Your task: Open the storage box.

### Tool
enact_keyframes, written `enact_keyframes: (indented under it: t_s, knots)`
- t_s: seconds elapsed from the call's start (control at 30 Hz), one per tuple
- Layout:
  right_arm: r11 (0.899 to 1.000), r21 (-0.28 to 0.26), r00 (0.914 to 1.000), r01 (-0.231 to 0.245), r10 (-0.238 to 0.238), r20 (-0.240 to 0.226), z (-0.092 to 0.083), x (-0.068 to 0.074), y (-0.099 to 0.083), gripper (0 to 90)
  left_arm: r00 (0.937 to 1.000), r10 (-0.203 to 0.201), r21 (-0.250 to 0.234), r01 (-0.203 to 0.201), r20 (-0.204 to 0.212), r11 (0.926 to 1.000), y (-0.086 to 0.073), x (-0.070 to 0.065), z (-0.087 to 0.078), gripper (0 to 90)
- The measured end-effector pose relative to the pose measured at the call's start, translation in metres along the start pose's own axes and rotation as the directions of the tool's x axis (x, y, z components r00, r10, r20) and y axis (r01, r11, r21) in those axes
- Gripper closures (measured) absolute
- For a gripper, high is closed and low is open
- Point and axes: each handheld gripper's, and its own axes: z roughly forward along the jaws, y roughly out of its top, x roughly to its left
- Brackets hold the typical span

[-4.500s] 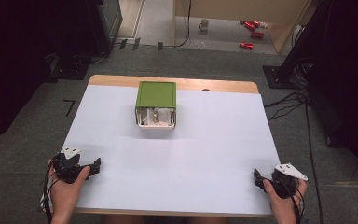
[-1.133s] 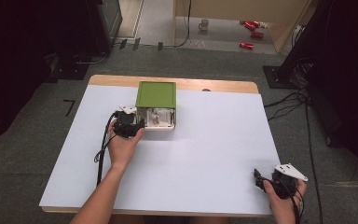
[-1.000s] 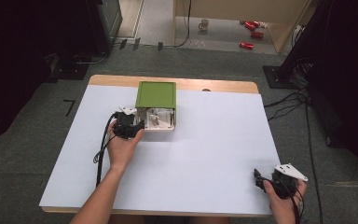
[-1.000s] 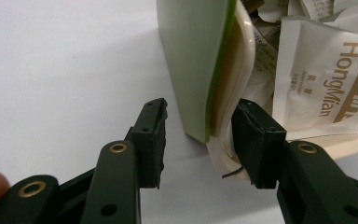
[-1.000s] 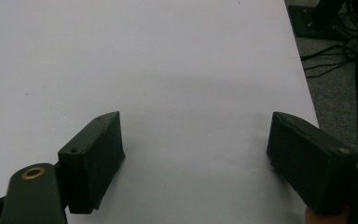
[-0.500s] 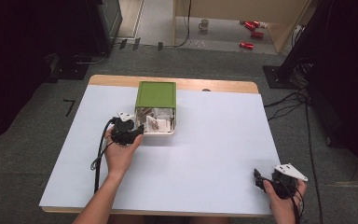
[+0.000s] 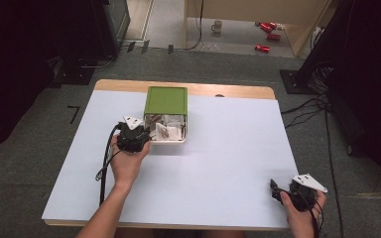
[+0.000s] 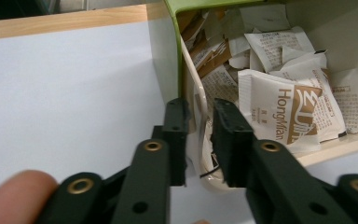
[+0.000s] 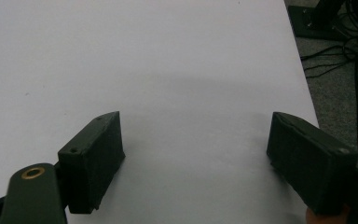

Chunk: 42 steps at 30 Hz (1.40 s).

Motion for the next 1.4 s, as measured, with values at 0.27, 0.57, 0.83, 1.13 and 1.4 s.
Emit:
enact_keyframes:
  t_s: [0.27, 0.57, 0.83, 1.13, 1.4]
  knots:
    - [1.000, 0.000, 1.0000, 0.000, 0.000, 0.000, 0.000, 0.000, 0.000, 17.9, 1.0000, -0.005, 0.011, 0.005, 0.005, 0.9999, 0.001, 0.001, -0.001, 86.7]
    - [1.000, 0.000, 1.0000, 0.000, 0.000, 0.001, 0.000, 0.000, 0.000, 17.9, 0.9999, -0.005, 0.019, 0.005, 0.013, 0.9998, -0.003, 0.001, -0.009, 87.2]
    - [1.000, 0.000, 1.0000, 0.000, 0.000, 0.000, 0.000, 0.000, 0.000, 17.9, 0.9995, -0.017, 0.004, 0.017, 0.026, 0.9998, -0.013, 0.001, -0.017, 87.7]
    - [1.000, 0.000, 1.0000, 0.002, -0.002, 0.002, 0.000, 0.000, 0.000, 17.9, 0.9989, -0.026, -0.004, 0.026, 0.038, 0.9996, -0.022, 0.003, -0.029, 88.7]
    - [1.000, -0.001, 1.0000, -0.001, 0.001, 0.002, 0.000, 0.000, 0.000, 17.9, 0.9984, -0.038, -0.020, 0.039, 0.041, 0.9990, -0.034, 0.003, -0.037, 89.7]
